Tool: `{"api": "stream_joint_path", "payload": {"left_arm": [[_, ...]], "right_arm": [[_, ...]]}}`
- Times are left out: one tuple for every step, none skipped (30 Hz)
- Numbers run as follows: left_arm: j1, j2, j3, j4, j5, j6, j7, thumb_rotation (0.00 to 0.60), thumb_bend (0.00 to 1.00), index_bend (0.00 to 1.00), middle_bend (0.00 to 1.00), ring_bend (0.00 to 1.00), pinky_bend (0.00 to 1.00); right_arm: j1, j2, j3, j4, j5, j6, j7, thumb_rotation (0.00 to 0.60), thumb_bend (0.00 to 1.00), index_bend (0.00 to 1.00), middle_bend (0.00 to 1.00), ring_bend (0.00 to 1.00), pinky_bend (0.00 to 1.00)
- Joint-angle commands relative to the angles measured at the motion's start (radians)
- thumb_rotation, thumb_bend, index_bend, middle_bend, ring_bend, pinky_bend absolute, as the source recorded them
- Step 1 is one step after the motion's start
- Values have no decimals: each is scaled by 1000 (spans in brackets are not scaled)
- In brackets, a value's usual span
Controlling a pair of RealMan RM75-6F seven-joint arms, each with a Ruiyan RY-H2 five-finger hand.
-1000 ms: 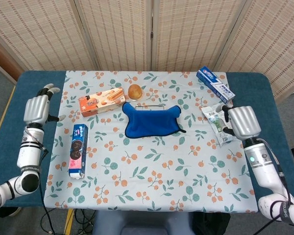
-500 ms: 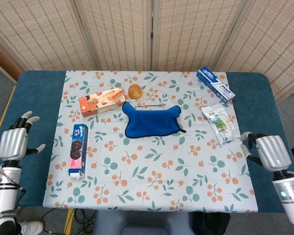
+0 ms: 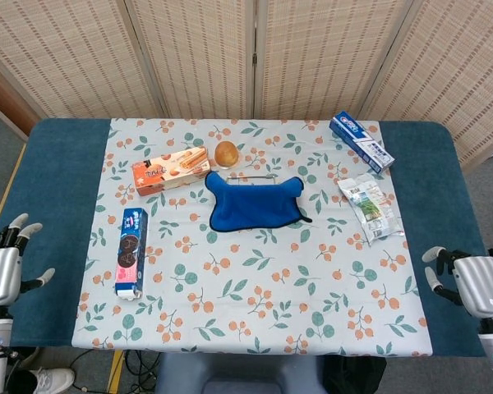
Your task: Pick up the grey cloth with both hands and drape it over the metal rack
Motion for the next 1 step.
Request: {"api": "stream_joint_path", "payload": {"left_arm": [[16,4,0,0,19,7,-7,600,139,213,108,148,261]], "right_arm": [[-7,-6,1,2,-5,1,-1,600,412,466,629,594,859]]}}
